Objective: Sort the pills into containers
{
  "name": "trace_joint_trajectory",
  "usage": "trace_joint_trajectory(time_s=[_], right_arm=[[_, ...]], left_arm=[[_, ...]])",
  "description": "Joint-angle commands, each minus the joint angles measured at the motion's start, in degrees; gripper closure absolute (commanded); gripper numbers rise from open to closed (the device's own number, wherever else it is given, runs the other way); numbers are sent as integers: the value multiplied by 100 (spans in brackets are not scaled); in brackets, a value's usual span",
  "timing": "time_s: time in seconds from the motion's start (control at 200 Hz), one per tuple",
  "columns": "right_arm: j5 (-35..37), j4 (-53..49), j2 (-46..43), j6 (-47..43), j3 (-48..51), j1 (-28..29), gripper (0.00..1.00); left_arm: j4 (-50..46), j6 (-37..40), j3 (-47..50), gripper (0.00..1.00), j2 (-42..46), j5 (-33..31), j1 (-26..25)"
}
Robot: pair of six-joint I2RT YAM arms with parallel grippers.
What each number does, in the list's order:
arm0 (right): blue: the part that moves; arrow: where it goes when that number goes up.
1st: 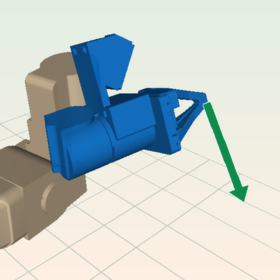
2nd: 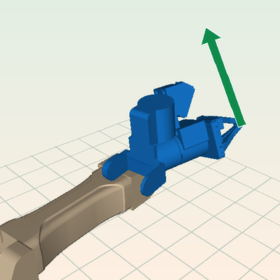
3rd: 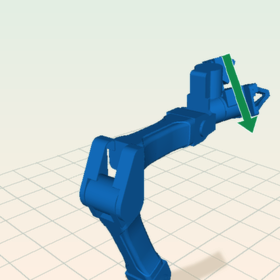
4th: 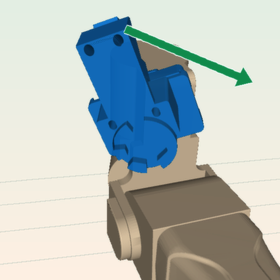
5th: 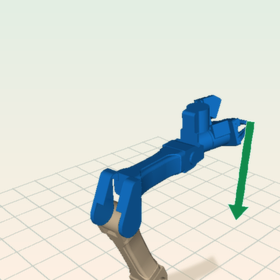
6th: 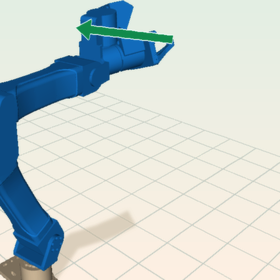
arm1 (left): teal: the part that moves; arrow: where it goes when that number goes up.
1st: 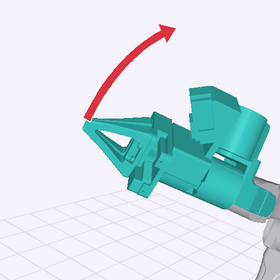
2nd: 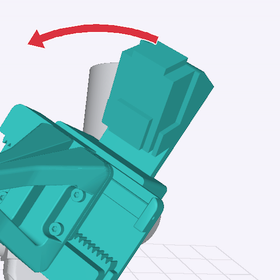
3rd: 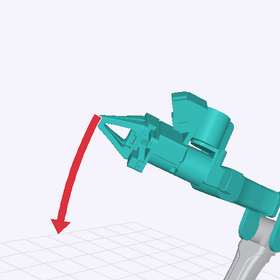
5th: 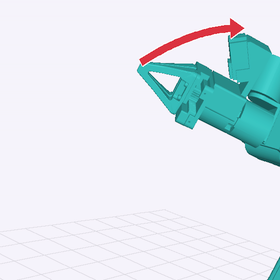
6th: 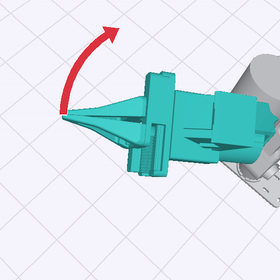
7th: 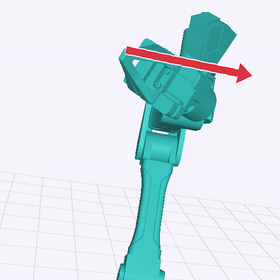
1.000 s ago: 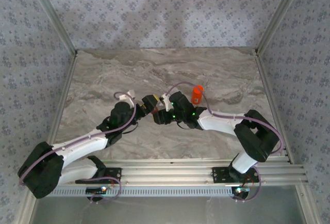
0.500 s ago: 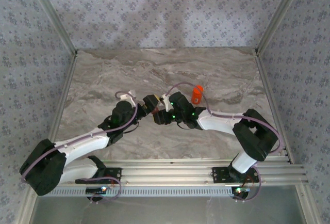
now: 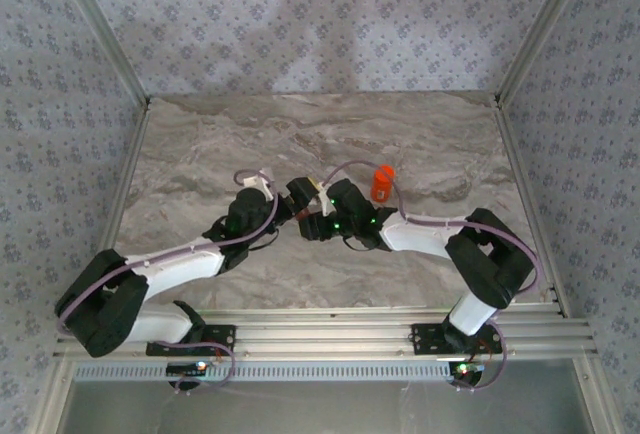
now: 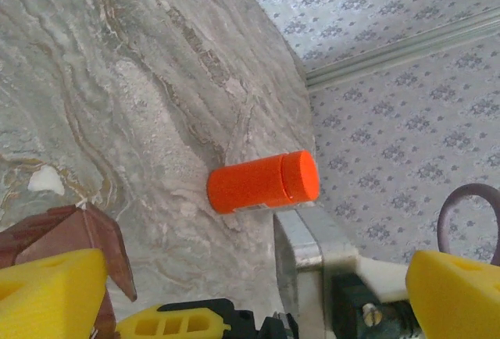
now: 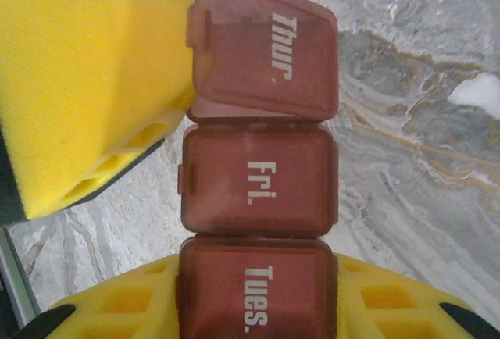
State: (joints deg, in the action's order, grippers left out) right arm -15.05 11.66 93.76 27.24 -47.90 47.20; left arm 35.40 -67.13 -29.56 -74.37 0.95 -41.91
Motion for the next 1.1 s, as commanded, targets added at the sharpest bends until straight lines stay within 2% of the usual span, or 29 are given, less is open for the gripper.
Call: trace_joint_trajectory(time_s=[0.0,0.27,0.44,0.55,0.84,1.094], right_arm=[[-396,-6,88,-162,5,163,85],[-386,7,-30,-210,181,108,84],[-375,-133,-148,-373,385,90,84],[-343,-275,-224,-577,496,84,83],[-101,-1126,-32,-1772,241,128,80],[250,-1546,451,-2221,-101,215,72]], left_arm=[[1089,-113,-381,1,-81,335,-98],[397,29,-237,1,273,-161,5],[-1067,187,-218,1,817,-660,263],[-1570,190,-1,1,1180,-853,467],[-2324,369,553,1,2088,-860,891],[-2407,410,671,1,2198,-637,1038]])
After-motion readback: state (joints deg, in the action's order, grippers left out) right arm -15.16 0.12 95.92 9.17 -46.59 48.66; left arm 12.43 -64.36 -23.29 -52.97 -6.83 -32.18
